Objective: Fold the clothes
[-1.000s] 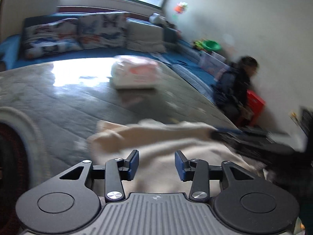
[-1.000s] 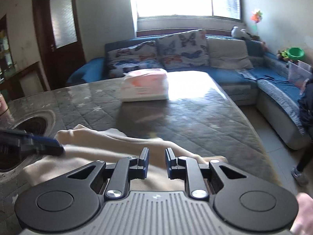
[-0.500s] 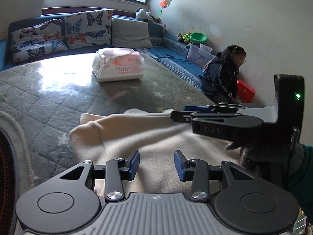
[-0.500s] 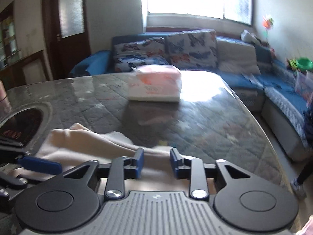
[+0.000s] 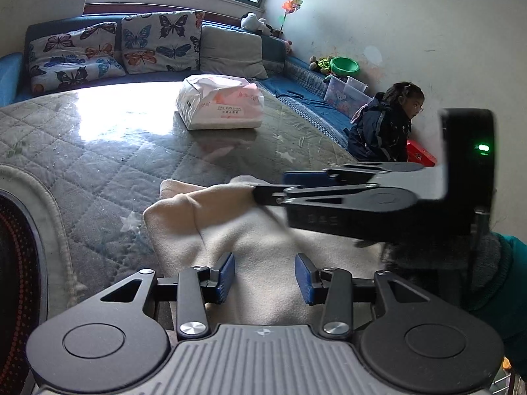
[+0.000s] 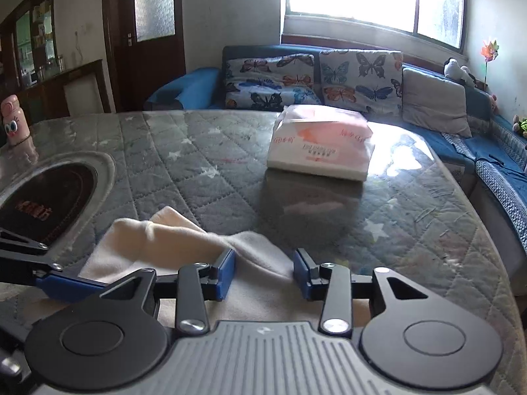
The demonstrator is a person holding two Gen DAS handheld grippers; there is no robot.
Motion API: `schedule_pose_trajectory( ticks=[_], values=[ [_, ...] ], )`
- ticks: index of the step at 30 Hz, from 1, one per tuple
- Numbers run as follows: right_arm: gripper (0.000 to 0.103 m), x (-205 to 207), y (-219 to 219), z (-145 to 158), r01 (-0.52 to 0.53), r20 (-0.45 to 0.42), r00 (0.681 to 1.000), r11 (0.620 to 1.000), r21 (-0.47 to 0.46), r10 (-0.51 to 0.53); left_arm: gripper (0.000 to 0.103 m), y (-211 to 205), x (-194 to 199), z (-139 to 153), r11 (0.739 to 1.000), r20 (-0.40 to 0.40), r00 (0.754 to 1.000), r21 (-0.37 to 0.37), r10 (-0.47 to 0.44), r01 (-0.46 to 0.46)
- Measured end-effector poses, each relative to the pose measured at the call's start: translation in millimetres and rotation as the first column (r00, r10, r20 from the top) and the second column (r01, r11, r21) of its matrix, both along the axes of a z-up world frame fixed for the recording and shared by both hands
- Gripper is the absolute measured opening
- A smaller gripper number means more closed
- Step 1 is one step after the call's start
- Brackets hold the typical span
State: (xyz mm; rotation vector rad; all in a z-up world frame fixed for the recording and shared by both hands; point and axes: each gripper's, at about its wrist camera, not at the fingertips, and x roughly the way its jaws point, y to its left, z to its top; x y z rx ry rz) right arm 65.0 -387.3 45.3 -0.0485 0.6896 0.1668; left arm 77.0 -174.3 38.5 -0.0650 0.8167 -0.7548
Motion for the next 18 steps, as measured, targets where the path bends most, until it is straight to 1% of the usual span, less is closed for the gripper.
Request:
schedule_pose_trajectory(
  ticks=[4,7,12,16,18],
  values=[
    [0.040,-33.2,-7.4,13.5,0.008,0.024,1.000,1.000,0.010,-0.008,0.044,0.2,-1.0,1.4,1.000,0.006,1.000,0.004,0.008,-0.008],
    [0.040,-59.2,-8.8,15.5,0.005,0.028,1.000,1.000,0.002,-0.005,0.044,-0.9,-3.3,1.5,1.000,0.020,1.000,0.014,0.007,-0.007],
    [0.040,-112.1,-8.8,8.2,0.023,0.019,1.000,1.000,-0.005,-0.023,0.045,-1.2,-10.5,-1.2,0.999,0.033,0.999,0.033,-0.004,0.003],
    [0.041,-139.5,-7.2,-1.4,0.056,0.031,0.998,0.998,-0.040,-0.055,0.045,0.2,-15.9,-3.8,0.999,0.046,0.999,0.049,-0.006,0.004],
    [0.041,-147.3,-7.7,-0.6,0.068,0.037,0.997,0.997,-0.038,-0.066,0.045,1.3,-18.7,-2.7,0.998,0.055,0.998,0.055,-0.007,0.004]
  ],
)
